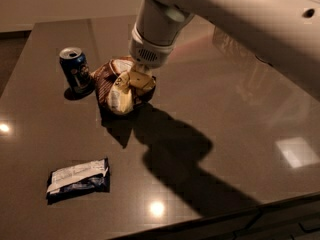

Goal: Move brown chip bag near pepsi can

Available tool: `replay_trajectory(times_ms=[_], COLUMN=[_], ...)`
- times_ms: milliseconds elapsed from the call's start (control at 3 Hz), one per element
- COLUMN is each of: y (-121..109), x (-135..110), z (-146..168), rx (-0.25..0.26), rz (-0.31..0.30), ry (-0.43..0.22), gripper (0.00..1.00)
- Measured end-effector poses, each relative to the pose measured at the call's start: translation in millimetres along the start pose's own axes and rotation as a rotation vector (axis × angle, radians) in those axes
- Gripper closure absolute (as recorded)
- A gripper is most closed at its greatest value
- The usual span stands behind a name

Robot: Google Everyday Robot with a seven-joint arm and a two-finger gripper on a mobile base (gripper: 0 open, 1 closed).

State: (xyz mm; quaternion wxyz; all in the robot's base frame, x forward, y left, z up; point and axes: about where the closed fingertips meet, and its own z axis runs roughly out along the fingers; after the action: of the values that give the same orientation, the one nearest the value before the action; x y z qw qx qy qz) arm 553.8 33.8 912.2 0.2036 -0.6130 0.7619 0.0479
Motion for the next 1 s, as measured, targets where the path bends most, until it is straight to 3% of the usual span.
replay_trajectory(times_ms=[667, 1000], y=[-20, -19], x=[-16, -17], z=[7, 7], rx=[-0.015, -0.015], rz=[-0.032, -0.033], ry=[0.014, 0.014], gripper=[0.14, 0.0])
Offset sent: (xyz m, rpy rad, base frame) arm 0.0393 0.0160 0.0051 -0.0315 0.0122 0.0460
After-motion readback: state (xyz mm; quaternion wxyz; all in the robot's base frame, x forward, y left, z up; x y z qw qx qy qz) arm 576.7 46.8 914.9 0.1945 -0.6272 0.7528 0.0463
